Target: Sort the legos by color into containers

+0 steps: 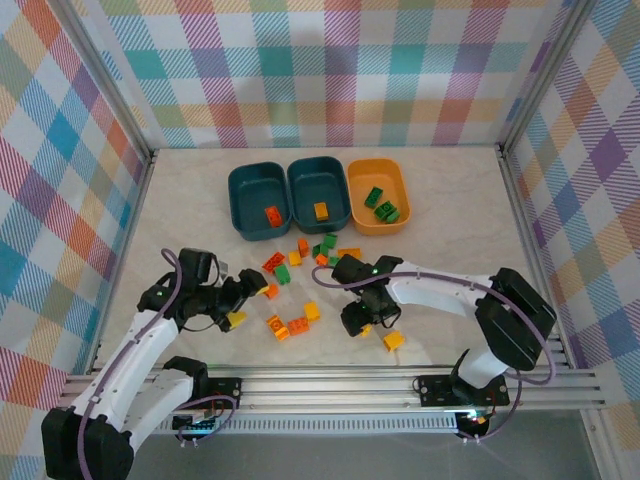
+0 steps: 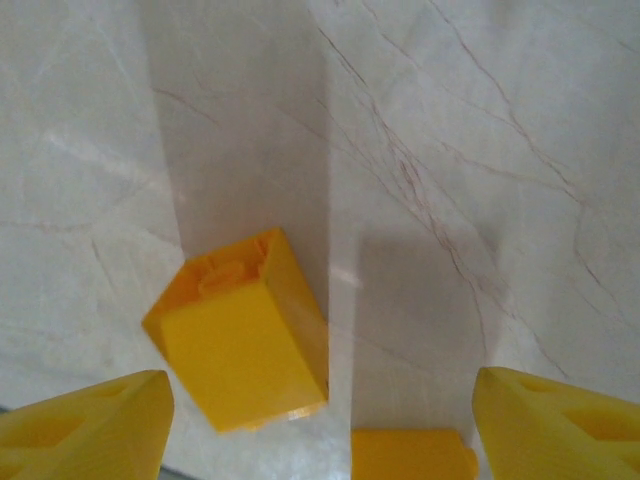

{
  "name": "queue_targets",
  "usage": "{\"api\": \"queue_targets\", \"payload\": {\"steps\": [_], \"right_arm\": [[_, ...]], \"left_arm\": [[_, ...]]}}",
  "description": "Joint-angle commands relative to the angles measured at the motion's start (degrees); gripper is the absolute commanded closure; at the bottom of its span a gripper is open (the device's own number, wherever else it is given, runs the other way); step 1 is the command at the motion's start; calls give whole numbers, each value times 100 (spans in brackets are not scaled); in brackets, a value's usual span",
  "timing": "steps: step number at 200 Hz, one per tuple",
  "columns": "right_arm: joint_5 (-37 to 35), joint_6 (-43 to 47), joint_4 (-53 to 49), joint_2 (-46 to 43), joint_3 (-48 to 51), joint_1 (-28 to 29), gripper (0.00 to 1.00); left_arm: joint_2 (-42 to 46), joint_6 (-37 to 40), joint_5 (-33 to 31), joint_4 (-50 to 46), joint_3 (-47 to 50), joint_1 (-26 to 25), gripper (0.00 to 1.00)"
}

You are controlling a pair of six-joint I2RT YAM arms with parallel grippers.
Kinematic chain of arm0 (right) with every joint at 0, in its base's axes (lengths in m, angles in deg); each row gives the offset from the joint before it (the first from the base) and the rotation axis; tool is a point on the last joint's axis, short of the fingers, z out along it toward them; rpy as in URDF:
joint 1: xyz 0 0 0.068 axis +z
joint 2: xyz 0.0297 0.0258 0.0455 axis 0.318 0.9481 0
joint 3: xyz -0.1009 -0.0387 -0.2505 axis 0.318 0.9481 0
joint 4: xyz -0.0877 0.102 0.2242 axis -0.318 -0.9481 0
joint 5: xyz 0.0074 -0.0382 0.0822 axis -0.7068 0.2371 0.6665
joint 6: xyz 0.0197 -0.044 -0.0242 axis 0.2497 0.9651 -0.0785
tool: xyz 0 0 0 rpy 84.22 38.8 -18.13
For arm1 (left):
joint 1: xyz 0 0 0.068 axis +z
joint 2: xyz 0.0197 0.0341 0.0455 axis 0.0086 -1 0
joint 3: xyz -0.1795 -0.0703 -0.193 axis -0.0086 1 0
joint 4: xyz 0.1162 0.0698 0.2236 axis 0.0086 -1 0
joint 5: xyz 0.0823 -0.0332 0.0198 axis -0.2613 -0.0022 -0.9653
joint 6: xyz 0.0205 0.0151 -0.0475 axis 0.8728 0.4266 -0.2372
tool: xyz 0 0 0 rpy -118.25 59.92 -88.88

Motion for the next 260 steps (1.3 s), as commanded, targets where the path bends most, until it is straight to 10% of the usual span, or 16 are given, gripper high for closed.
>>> {"api": "queue_targets", "payload": {"steps": [1, 90, 143, 260], "right_arm": [[41, 90, 280, 189, -87, 48, 27], [-440, 9, 291, 3, -193, 26, 76], [-686, 344, 718, 72, -1886, -777, 78], [-56, 1142, 197, 4053, -6632, -1902, 74]], "left_arm": [[70, -438, -154, 357, 10, -104, 3], [-281, -321, -933, 204, -527, -105, 1], [-966, -85, -1463, 220, -987, -90, 1], [-1237, 550, -874, 526, -708, 0, 0]]}}
